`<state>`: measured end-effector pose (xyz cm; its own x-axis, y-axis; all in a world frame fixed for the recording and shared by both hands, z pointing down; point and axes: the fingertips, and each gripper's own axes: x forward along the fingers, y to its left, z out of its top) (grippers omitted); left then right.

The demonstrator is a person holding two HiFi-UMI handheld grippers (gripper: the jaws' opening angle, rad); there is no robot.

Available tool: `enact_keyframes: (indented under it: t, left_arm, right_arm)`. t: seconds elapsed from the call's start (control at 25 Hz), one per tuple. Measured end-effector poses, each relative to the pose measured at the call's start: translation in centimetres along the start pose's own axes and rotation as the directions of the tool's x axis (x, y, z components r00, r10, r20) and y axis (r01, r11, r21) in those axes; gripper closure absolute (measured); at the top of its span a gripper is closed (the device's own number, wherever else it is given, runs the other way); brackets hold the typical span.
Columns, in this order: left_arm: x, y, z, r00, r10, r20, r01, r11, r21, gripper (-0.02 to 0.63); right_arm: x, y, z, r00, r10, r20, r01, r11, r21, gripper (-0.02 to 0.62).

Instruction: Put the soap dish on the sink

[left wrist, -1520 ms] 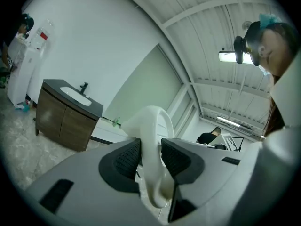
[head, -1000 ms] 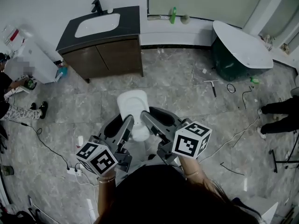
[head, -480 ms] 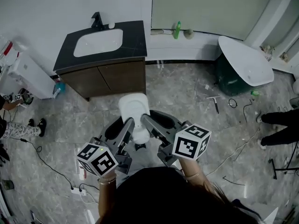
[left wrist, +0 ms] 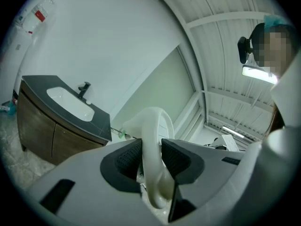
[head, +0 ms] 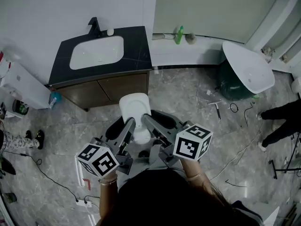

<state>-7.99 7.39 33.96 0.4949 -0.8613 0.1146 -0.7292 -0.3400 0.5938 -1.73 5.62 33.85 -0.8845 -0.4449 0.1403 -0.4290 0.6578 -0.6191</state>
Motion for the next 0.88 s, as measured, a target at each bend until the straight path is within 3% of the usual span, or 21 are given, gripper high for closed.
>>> enact_keyframes:
  t: [0.36, 0.88]
  left_arm:
    - [8.1, 6.4, 3.2, 0.999, -0.01, -0.044, 0.009, 1.0, -0.027, 0.479]
    - [24.7, 15.7, 10.6, 0.997, 0.003, -0.078, -0.006, 0.999, -0.038, 0.479]
  right_arm:
    - [6.8, -7.1, 4.2, 0.999, -0.047, -0.005, 0.047, 0.999, 0.027, 0.486]
    - [17.9, -20.4, 14.9, 0.996, -0.066, -0.052, 0.068, 0.997, 0.043, 0.486]
